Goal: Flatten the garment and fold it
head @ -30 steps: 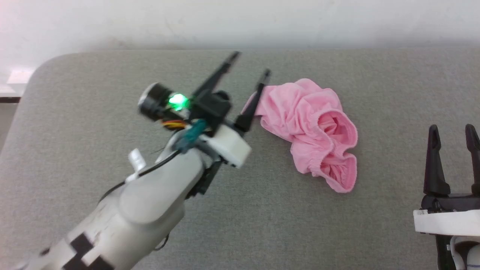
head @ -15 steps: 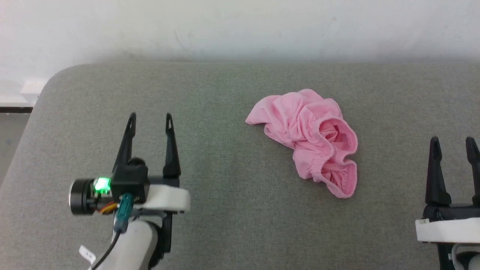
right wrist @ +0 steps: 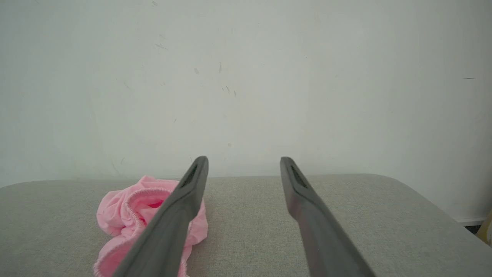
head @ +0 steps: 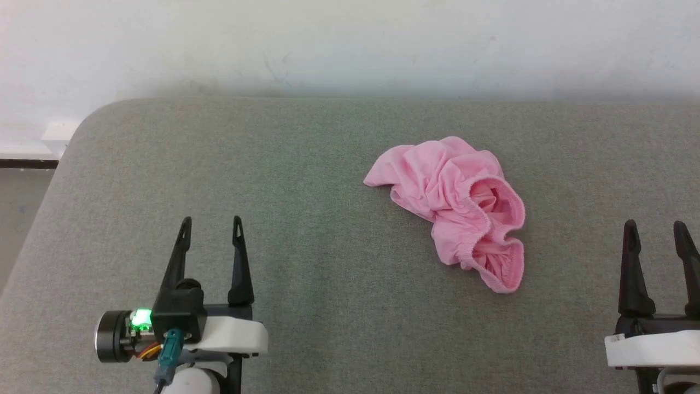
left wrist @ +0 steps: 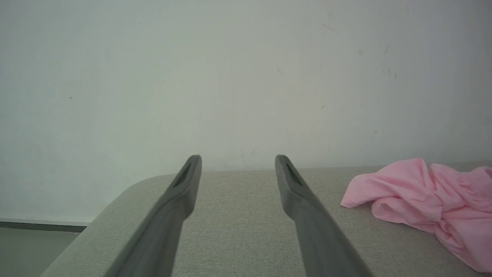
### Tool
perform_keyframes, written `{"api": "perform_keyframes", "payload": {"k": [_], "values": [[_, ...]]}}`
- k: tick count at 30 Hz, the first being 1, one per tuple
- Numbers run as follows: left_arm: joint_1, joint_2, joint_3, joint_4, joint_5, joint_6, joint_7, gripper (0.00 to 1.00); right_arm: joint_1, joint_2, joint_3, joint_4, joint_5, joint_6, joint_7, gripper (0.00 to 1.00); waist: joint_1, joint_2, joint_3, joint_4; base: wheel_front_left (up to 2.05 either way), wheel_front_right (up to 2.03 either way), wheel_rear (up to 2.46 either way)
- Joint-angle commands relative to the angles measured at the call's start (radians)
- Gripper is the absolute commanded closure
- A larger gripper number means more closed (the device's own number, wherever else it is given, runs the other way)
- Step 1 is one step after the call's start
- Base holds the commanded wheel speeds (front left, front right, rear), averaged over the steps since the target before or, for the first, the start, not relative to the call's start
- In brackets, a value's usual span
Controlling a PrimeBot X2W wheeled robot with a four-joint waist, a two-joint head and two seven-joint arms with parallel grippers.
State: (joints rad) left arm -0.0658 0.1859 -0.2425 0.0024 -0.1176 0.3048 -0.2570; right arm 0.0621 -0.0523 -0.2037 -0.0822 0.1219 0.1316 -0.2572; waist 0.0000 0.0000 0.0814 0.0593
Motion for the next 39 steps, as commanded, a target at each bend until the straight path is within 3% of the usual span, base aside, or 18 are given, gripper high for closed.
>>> {"api": "perform_keyframes", "payload": {"k": [1, 12, 18, 20, 22, 29, 34, 39], "values": [[0.011, -0.010, 0.016, 0.000, 0.014, -0.014, -0.005, 0.00, -0.001, 0.002, -0.001, 0.002, 0.007, -0.001, -0.005, 0.00, 0.0000, 0.0000, 0.000, -0.001, 0.00, 0.00, 0.00], [-0.003, -0.053, 0.070, -0.008, 0.064, -0.073, -0.005, 0.00, -0.035, 0.002, -0.005, -0.033, -0.021, -0.001, -0.005, 0.00, 0.0000, 0.0000, -0.004, 0.005, 0.00, 0.00, 0.00], [-0.002, -0.065, 0.097, -0.020, 0.078, -0.085, -0.005, 0.00, -0.140, 0.000, 0.053, -0.149, -0.093, -0.001, -0.005, 0.00, 0.0000, 0.0000, 0.006, -0.001, 0.00, 0.00, 0.00], [-0.002, -0.068, 0.104, -0.023, 0.081, -0.089, -0.005, 0.00, -0.189, -0.030, 0.091, -0.166, -0.101, -0.001, -0.005, 0.00, 0.0000, 0.0000, 0.011, -0.001, 0.00, 0.00, 0.00], [-0.002, -0.071, 0.110, -0.026, 0.084, -0.092, -0.005, 0.00, -0.229, -0.096, 0.160, -0.144, -0.082, -0.001, -0.005, 0.00, 0.0000, 0.0000, 0.015, 0.001, 0.00, 0.00, 0.00], [0.004, -0.079, 0.127, -0.020, 0.091, -0.099, -0.005, 0.00, -0.384, -0.481, 0.584, 0.060, 0.081, -0.001, 0.041, 0.00, 0.0000, 0.0000, 0.018, 0.014, 0.00, 0.00, 0.00], [0.005, -0.087, 0.137, -0.025, 0.094, -0.098, -0.005, 0.00, -0.539, -0.678, 0.862, 0.096, 0.295, -0.001, 0.293, 0.00, 0.0000, 0.0000, 0.036, 0.020, 0.00, 0.00, 0.00], [-0.015, -0.099, 0.135, -0.027, 0.094, -0.099, -0.005, 0.00, -0.664, -0.787, 1.084, 0.109, 0.520, -0.001, 0.614, 0.00, 0.0000, 0.0000, 0.074, 0.039, 0.00, 0.00, 0.00]]}}
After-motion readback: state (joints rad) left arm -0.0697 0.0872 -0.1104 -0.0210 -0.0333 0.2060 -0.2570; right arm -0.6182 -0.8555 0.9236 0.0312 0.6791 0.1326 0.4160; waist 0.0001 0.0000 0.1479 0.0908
